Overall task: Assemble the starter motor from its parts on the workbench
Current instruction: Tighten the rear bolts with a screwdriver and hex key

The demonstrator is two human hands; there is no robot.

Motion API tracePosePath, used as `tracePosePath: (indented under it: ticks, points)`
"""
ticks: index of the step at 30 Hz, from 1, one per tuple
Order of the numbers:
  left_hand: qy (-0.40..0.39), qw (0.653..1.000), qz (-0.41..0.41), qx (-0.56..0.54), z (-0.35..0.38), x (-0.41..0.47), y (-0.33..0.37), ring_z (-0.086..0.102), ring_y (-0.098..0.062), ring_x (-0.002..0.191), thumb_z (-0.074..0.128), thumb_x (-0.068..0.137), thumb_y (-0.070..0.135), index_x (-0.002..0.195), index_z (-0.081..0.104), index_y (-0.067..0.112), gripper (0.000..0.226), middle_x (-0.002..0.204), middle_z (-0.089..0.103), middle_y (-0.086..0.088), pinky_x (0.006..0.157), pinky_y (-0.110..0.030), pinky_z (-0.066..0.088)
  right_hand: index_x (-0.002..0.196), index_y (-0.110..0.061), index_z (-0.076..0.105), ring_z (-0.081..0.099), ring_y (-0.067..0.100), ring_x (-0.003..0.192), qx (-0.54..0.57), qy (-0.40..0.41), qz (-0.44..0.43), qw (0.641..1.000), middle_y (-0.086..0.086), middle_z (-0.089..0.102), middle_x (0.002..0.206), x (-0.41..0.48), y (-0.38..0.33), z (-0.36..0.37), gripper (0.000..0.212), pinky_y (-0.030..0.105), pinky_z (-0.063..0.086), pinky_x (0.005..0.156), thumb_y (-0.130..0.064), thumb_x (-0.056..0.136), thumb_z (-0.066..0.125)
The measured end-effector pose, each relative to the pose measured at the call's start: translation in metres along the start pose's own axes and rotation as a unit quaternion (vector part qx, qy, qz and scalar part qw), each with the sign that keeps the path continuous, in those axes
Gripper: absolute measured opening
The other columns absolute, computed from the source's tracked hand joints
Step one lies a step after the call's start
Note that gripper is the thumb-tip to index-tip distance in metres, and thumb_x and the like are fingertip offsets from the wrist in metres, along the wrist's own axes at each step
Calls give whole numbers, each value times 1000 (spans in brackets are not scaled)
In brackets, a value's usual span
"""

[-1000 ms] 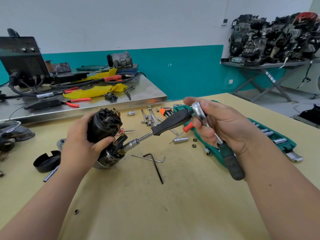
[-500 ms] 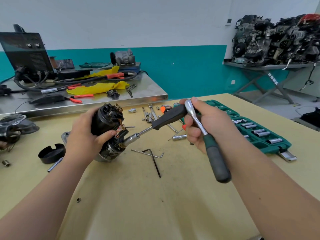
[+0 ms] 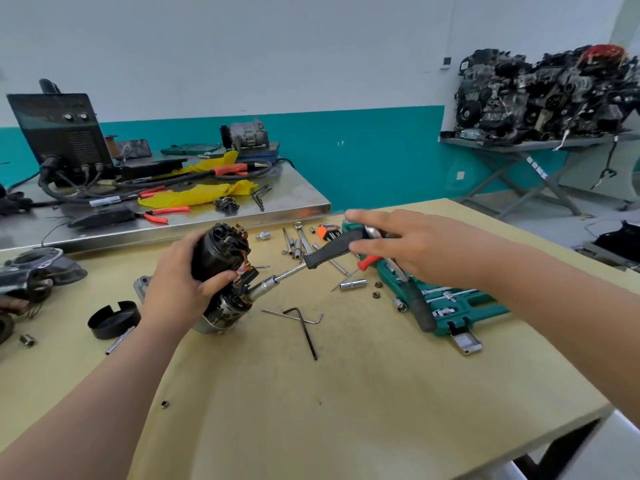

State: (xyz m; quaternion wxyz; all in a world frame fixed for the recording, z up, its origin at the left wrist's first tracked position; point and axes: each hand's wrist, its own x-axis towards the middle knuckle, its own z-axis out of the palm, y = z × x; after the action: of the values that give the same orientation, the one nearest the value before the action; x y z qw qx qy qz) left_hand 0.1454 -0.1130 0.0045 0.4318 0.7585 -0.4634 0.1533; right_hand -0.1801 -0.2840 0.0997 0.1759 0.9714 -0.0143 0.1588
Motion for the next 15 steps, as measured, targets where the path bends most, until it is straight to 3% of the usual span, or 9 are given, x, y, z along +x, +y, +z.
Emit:
tracePosePath:
  ticks: [2,4,7,9,11,12,13,14,15]
  points:
    - [0,1000,3,5,0,0,2,51,-26,116,85,70,32,131,42,40,74,125,57,0,93,-46,42,133,-13,55,56,33,107,-31,9,-31,999,16,38,150,-6,5,4,79,41,57,65,19,62,70]
    - [-3,1000,2,4,0,0,2,51,-26,116,85,71,31,132,43,39,74,125,56,0,95,-47,43,126,-6,59,61,37,98,-54,44,-68,995,22,48,140,-6,8,9,69,42,57,61,17,63,71]
    - [3,1000,-1,-3,0,-1,1,50,-25,118,85,71,30,132,43,38,75,126,57,0,96,-48,43,127,-8,60,63,33,103,-10,81,-85,993,15,55,135,8,6,4,47,44,58,76,-9,82,74]
    - [7,1000,1,-6,0,-2,1,50,-24,117,85,71,28,131,43,38,74,125,57,1,95,-46,42,136,-20,50,63,22,97,30,29,13,999,4,62,124,23,-4,-3,54,35,55,80,-35,87,68]
    - [8,1000,8,-10,-1,-3,0,48,-21,116,84,71,26,131,43,37,74,123,55,4,94,-43,40,134,-24,44,59,16,74,88,-31,171,981,-4,64,87,38,-19,-12,60,29,47,60,-59,87,54]
    - [8,1000,10,-14,-1,-4,0,47,-17,114,84,71,25,131,44,36,74,120,54,6,93,-40,39,118,-20,55,60,17,65,159,-53,235,957,-6,61,67,43,-23,-15,56,29,44,53,-66,87,46]
    - [9,1000,13,-18,-2,-4,1,44,-12,111,84,71,24,131,44,35,73,117,52,10,93,-38,38,90,-19,65,62,18,55,246,-57,295,921,-7,56,49,46,-26,-17,60,29,43,51,-71,87,35]
    - [13,1000,18,-22,-3,-5,1,41,-6,107,84,71,22,130,45,35,72,114,50,12,91,-37,37,61,-18,62,61,17,45,320,-53,340,883,-3,50,38,46,-26,-19,73,30,44,54,-74,88,25]
    - [18,999,23,-23,-5,-6,1,39,-1,104,85,71,22,129,45,36,72,112,49,14,90,-37,37,44,-18,54,59,16,39,357,-41,363,860,-1,47,34,47,-24,-18,80,30,43,56,-74,89,18]
